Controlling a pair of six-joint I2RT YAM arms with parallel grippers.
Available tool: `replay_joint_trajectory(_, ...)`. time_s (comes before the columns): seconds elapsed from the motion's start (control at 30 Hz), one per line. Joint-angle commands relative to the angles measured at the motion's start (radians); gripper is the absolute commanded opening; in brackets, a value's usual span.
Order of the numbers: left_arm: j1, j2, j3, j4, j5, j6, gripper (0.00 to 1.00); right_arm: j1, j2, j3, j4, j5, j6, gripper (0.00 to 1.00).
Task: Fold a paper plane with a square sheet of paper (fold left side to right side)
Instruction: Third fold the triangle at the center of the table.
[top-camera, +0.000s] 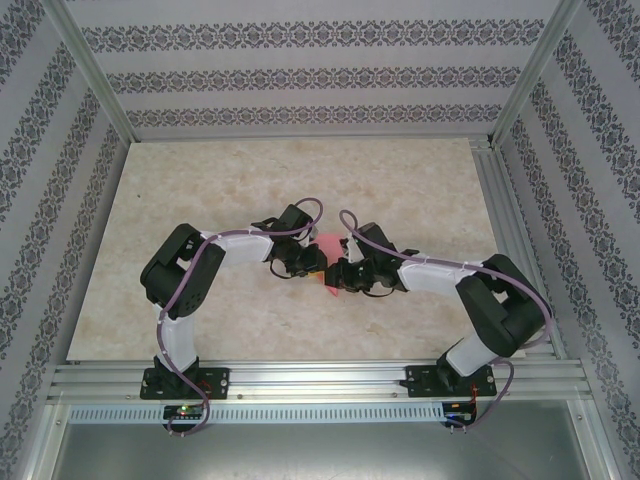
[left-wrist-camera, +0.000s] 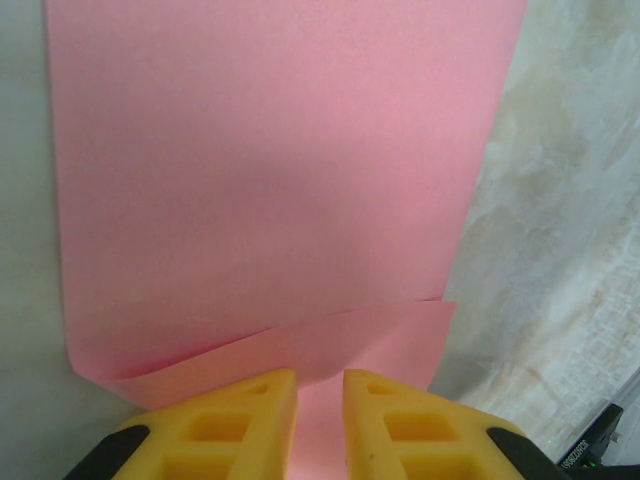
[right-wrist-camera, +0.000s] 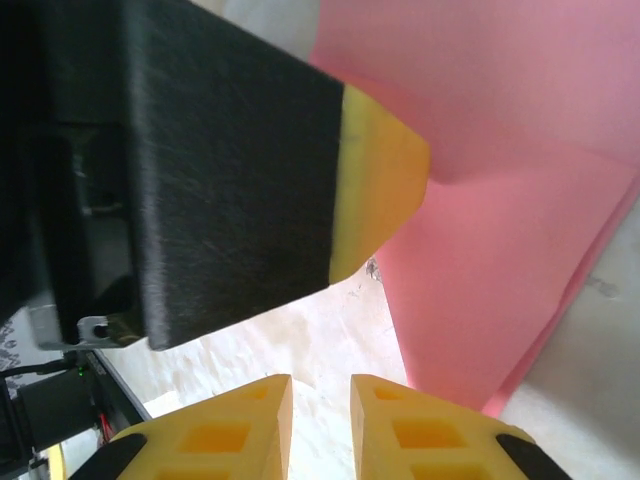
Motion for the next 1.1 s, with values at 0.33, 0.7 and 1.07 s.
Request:
replay_joint_trajectory(0.33,-0.012,0.036,-0.007,-0.074,-0.034,0.031,0.23,-0.003,0.076,0.0,0.031,-0.046,0.014,0.22)
replay_joint_trajectory(0.7,-0.011,0.041,0.01,-0.088,-0.035,0.038,0.23,-0.005,0.123,-0.013,0.037,-0.047,0.011,0.21)
replay_joint_trajectory(1.07,-0.011,0.051,0.014,-0.084,-0.04,0.038,0.23,-0.001,0.115,-0.059,-0.009,-0.039,0.004,0.21)
